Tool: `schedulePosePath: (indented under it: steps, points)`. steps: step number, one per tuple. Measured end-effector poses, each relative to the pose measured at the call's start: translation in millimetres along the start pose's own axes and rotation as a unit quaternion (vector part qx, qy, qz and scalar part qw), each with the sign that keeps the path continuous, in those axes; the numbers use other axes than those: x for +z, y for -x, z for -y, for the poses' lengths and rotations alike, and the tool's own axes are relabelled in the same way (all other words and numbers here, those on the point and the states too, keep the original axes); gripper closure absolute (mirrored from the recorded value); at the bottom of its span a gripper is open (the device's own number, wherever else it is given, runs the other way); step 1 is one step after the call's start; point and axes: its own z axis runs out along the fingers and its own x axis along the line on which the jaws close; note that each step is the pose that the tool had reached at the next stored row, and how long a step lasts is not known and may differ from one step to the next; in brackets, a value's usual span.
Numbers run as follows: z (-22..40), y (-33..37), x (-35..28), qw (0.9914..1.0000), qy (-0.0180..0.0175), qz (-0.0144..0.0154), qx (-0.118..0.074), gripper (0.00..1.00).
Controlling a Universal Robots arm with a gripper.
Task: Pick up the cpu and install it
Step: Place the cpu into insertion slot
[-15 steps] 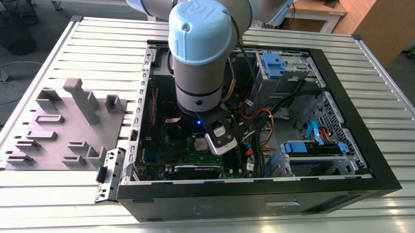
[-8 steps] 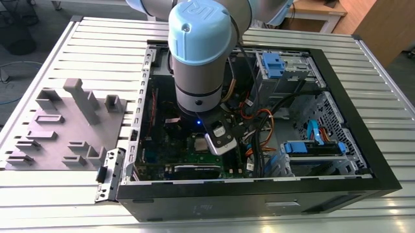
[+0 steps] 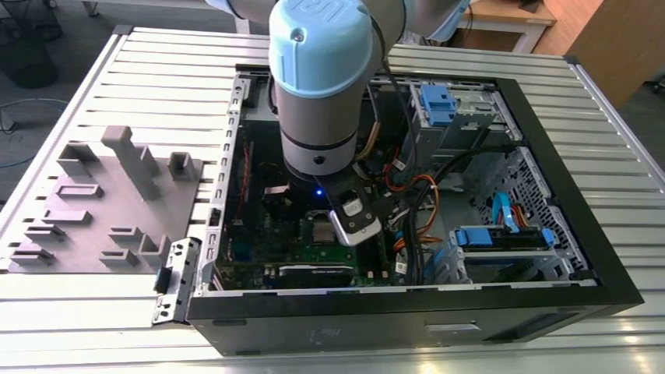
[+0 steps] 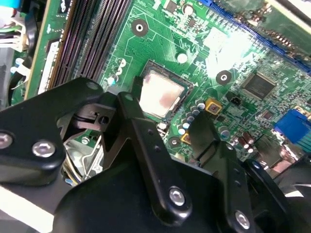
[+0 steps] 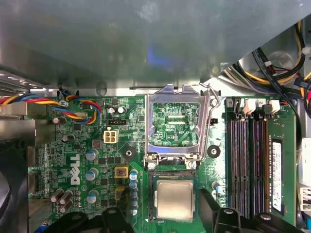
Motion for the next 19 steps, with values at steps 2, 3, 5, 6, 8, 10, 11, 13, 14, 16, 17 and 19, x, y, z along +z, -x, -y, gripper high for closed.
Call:
schedulePosePath:
  steps: [2,3,5,6,8,10,11,13,14,16,17,19]
  points:
    - [0.1,0.0,-0.2,1.00000,-0.0001,0.0000,0.000,0.36]
    - [0.1,0.0,-0.3,1.00000,-0.0002,-0.0001,0.000,0.36]
    - [0.1,0.0,-0.3,1.00000,-0.0002,-0.0001,0.000,0.36]
    - [0.1,0.0,-0.3,1.00000,-0.0002,-0.0001,0.000,0.36]
    - [0.1,0.1,-0.3,1.00000,-0.0002,-0.0001,0.000,0.36]
    - [0.1,1.9,-0.2,1.00000,-0.0002,-0.0001,0.000,0.36]
    - [0.1,2.9,-0.1,1.00000,-0.0002,-0.0001,0.000,0.36]
    - [0.1,5.0,0.1,1.00000,-0.0002,-0.0001,0.001,0.36]
    - [0.1,6.1,0.3,1.00000,-0.0003,-0.0001,0.001,0.36]
    - [0.1,7.0,1.4,1.00000,-0.0003,-0.0001,0.002,0.36]
    - [0.1,7.1,2.6,1.00000,-0.0003,0.0000,0.002,0.36]
    - [0.2,7.1,5.2,1.00000,-0.0004,-0.0001,0.002,0.36]
